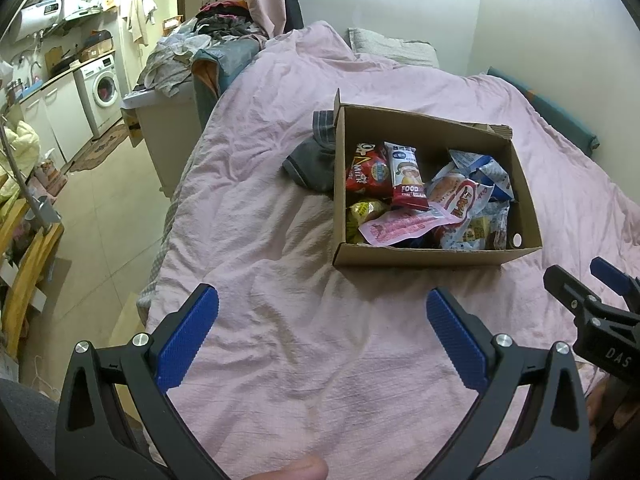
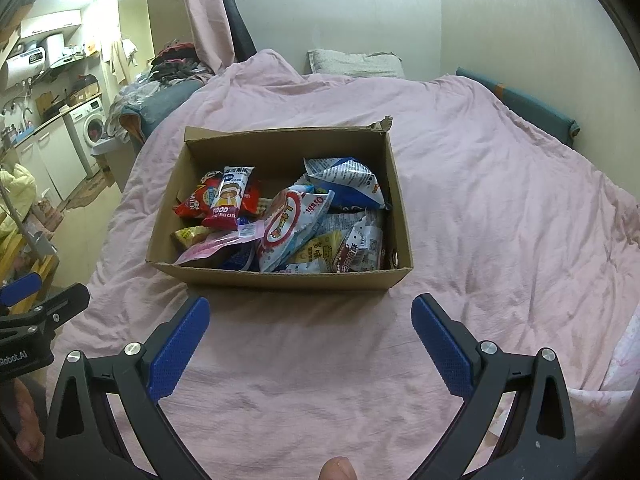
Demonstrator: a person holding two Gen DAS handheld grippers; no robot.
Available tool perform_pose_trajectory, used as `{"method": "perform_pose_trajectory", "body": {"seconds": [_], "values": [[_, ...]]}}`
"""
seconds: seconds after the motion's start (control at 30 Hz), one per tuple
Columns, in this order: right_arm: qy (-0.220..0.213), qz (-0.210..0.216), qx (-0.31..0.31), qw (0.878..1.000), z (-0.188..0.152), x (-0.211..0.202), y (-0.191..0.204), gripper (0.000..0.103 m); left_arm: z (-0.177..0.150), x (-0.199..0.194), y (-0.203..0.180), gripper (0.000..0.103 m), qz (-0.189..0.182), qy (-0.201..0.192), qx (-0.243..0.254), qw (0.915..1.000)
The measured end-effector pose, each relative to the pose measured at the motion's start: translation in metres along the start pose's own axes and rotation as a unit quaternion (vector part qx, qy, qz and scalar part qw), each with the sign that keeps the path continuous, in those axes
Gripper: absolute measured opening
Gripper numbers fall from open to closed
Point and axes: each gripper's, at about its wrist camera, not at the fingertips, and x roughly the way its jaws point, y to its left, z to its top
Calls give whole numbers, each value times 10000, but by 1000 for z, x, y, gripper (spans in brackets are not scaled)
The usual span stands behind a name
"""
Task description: Organize snacks
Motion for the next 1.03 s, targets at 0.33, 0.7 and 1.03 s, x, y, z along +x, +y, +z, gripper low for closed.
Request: {"method": "perform_pose_trajectory", "body": {"seconds": [0.33,0.7,1.03], "values": [[4,-13,-7,10000,0,0,0,103,-2,2,0,103,-12,42,-18,10000],[12,-14,-1,10000,0,0,0,103,-2,3,1,103,-10,70,-47,10000],[-9,37,93,9999,0,0,-4,103,-4,5,1,103,-58,72,-85,9999]]}}
